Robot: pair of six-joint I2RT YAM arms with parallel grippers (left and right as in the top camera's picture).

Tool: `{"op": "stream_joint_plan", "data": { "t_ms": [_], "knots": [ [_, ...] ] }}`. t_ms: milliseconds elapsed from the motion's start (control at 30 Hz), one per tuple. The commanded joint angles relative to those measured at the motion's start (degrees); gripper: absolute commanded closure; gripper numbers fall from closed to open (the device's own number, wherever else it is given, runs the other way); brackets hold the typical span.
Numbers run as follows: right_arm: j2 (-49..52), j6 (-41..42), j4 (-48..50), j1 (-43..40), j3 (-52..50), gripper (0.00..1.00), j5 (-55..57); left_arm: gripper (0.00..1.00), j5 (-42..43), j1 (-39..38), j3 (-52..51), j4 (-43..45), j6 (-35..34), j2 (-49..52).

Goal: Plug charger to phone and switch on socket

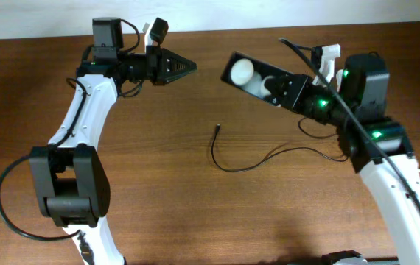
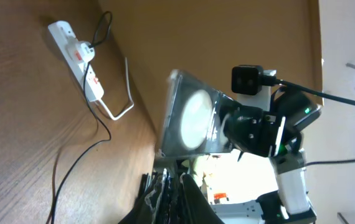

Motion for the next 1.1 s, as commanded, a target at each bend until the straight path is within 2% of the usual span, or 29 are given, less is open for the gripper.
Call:
{"op": "stream_joint_plan", "data": {
  "t_ms": [0, 33, 100, 200, 233, 333, 400, 500, 567, 633, 800, 1000, 1067],
  "knots": [
    [-1.4, 11.4, 12.1, -0.3, -7.7, 0.96, -1.8, 0.88, -1.6, 0.0, 0.3, 0.1, -0.6, -0.1],
    [-1.3, 17.4, 20.6, -0.3, -10.8, 0.96, -0.8, 0.84, -2.1, 0.0, 0.3, 0.2, -0.8, -0.1],
    [-1.2, 22.9, 28.1, 0.4, -11.9, 0.96, 4.1, 0.81, -5.5, -0.1, 0.3, 0.2, -4.3, -0.1],
    [0.6, 33.1, 30.8, 4.7, -11.9, 0.96, 16.1, 0.75, -9.1, -0.2, 0.3, 0.2, -9.3, -0.1],
    [2.1, 35.1, 33.9, 6.6, -11.9, 0.96, 18.8, 0.70, -9.5, -0.2, 0.3, 0.2, -10.8, -0.1],
    [6.5, 40.8, 44.0, 10.6, -11.9, 0.96, 22.4, 0.64, -9.5, -0.6, 0.3, 0.7, -13.4, -0.1],
    [9.4, 46.2, 45.5, 12.1, -11.9, 0.96, 25.0, 0.58, -9.4, -1.3, 0.3, 7.1, -19.9, -0.1],
    [11.1, 51.8, 46.5, 12.4, -11.9, 0.96, 26.5, 0.48, -9.5, -3.3, 0.3, 24.8, -33.7, -0.1],
    [11.1, 51.8, 50.4, 12.4, -11.8, 0.96, 26.8, 0.43, -10.6, -4.3, 0.3, 28.7, -36.6, -0.1],
    [11.1, 54.4, 51.7, 12.7, -11.8, 0.96, 27.1, 0.42, -12.1, -5.0, 0.3, 28.7, -38.0, -0.1],
    [11.1, 54.4, 51.7, 15.1, -11.7, 0.96, 29.9, 0.44, -16.4, -7.1, 0.3, 28.7, -40.9, -0.1],
    [11.1, 54.4, 48.2, 16.3, -11.7, 0.96, 29.7, 0.53, -22.6, -8.7, 0.3, 28.7, -42.2, -0.1],
    [11.1, 54.4, 48.2, 16.5, -11.7, 0.96, 29.4, 0.53, -23.9, -8.7, 0.3, 28.7, -42.2, -0.1]
  ]
}}
